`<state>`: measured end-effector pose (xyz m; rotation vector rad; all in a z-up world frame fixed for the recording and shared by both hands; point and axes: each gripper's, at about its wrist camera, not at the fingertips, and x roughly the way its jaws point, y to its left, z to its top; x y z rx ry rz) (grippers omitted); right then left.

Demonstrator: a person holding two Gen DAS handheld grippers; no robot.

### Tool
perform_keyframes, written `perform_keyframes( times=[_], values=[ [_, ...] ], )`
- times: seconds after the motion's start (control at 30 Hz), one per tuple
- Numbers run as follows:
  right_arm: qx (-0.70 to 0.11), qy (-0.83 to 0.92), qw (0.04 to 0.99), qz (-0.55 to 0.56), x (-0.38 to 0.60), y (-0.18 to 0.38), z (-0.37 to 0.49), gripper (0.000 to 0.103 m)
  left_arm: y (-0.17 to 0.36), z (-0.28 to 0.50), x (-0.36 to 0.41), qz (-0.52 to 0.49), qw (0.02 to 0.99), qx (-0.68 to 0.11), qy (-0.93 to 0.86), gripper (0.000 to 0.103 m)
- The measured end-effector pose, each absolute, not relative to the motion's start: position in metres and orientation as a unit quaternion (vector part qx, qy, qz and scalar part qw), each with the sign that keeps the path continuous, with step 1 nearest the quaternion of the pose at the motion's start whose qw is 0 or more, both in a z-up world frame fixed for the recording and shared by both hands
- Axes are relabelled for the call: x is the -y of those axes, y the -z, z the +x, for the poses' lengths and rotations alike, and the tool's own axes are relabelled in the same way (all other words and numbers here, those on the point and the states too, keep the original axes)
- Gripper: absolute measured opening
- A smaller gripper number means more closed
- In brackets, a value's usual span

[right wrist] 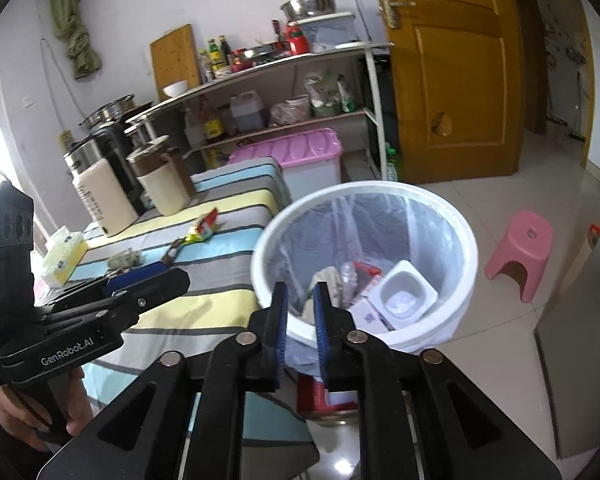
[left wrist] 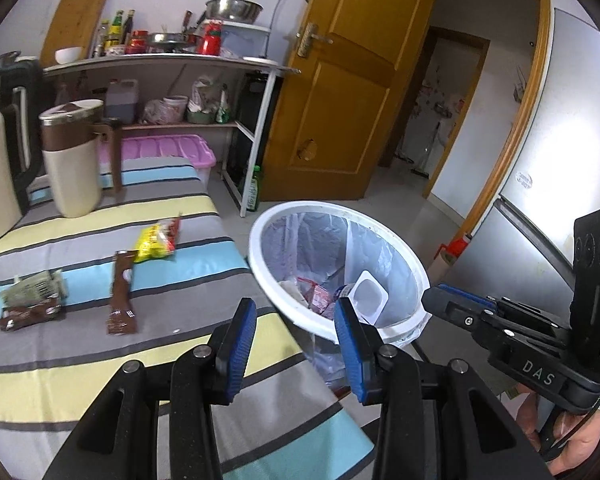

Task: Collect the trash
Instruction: 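Move both grippers back to the table toward the brown chocolate bar wrappers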

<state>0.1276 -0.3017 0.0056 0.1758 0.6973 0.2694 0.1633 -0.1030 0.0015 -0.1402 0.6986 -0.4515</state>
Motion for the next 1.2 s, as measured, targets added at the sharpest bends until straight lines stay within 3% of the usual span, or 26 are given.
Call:
perform_keyframes(
  times=[0.43, 1.2],
  values=[
    [-0.332, -0.17, 0.926, 0.064, 0.27, -0.014, 0.115, 0.018, -0.01, 0.137, 0.066, -0.078, 0.924, -0.326, 0.184, 0.041],
    [-0.356, -0.226, 0.905, 0.051, 0.219, -0.001, 0.136, 0.032, 0.008, 0.132, -0.012, -0.104, 0.932, -0.337, 0.08, 0.041]
  ],
)
